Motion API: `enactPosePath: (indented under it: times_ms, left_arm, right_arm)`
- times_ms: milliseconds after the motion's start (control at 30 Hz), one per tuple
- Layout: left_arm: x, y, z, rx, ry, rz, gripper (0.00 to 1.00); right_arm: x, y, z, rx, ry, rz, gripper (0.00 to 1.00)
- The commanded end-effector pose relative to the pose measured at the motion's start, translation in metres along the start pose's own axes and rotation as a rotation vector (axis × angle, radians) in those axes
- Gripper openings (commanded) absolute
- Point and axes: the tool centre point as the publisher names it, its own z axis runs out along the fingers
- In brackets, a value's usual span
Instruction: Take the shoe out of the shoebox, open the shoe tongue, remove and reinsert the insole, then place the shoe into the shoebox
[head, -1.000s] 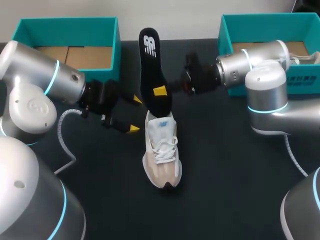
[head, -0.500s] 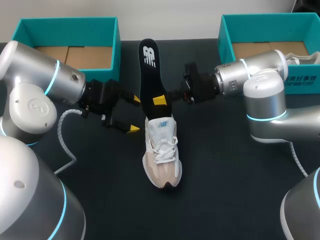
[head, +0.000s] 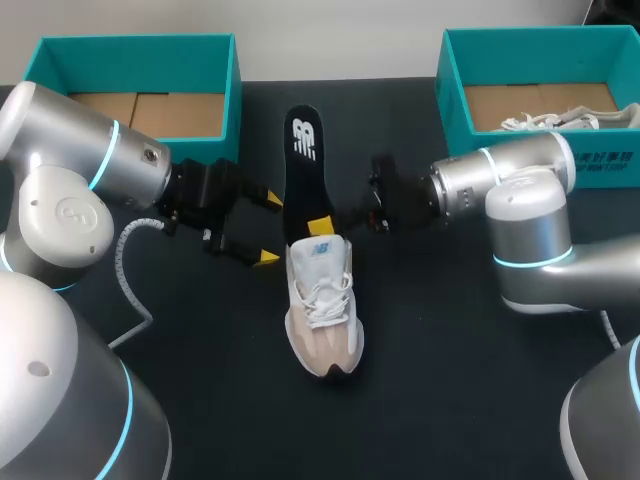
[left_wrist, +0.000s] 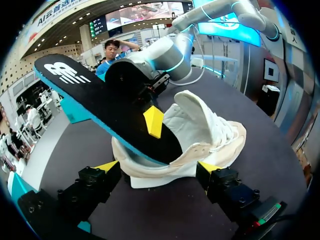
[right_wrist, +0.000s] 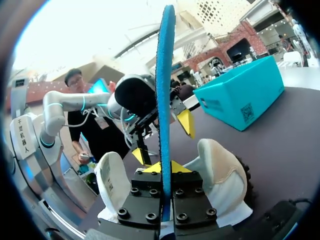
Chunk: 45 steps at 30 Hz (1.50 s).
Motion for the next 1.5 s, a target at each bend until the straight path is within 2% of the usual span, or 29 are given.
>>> enactPosePath:
  times_ms: [33, 400, 700, 733, 767, 800, 833, 900, 1067, 1300, 1367, 1433, 1500]
  left_arm:
    - [0.001, 0.0, 0.001, -0.002, -0.002, 0.0, 1.0]
    - [0.001, 0.0, 0.001, -0.002, -0.002, 0.0, 1.0]
    - [0.001, 0.0, 0.001, -0.002, -0.002, 0.0, 1.0]
    - [0.001, 0.0, 0.001, -0.002, -0.002, 0.0, 1.0]
    - [0.001, 0.0, 0.001, -0.002, -0.002, 0.0, 1.0]
    - [0.001, 0.0, 0.001, -0.002, -0.002, 0.0, 1.0]
    - [0.001, 0.0, 0.001, -0.002, -0.002, 0.0, 1.0]
    - [0.001, 0.0, 0.001, -0.002, -0.002, 0.0, 1.0]
    - [0.001, 0.0, 0.001, -0.002, -0.002, 0.0, 1.0]
    - [0.001, 0.0, 0.001, -0.002, -0.002, 0.0, 1.0]
    - [0.001, 0.0, 0.001, -0.002, -0.002, 0.0, 1.0]
    - [0.001, 0.0, 0.001, -0.002, -0.002, 0.0, 1.0]
    - [0.001, 0.0, 0.001, -0.002, -0.002, 0.0, 1.0]
  right_arm:
    - [0.006, -0.007, 0.003, 0.017, -0.01, 0.019, 0.0]
    - [0.014, -0.022, -0.001, 0.051, 0.0, 0.105, 0.0]
    - [0.011, -0.013, -0.003, 0.047, -0.021, 0.078, 0.0]
    - [0.011, -0.011, -0.003, 0.045, -0.021, 0.073, 0.17]
    - [0.011, -0.011, -0.003, 0.045, -0.021, 0.071, 0.26]
    - [0.01, -0.01, -0.003, 0.045, -0.023, 0.064, 0.3]
    - [0.01, -0.009, -0.003, 0.046, -0.025, 0.062, 0.32]
    - [0.011, -0.007, -0.002, 0.049, -0.029, 0.056, 0.27]
    - [0.012, 0.002, -0.001, 0.043, -0.045, 0.025, 0.32]
    - [0.002, 0.017, -0.002, 0.067, -0.027, -0.008, 0.28]
    - [-0.002, 0.017, -0.003, 0.074, -0.018, -0.005, 0.19]
    - [-0.006, 0.016, -0.004, 0.086, -0.006, 0.011, 0.0]
    - [-0.007, 0.014, -0.004, 0.095, -0.001, 0.025, 0.0]
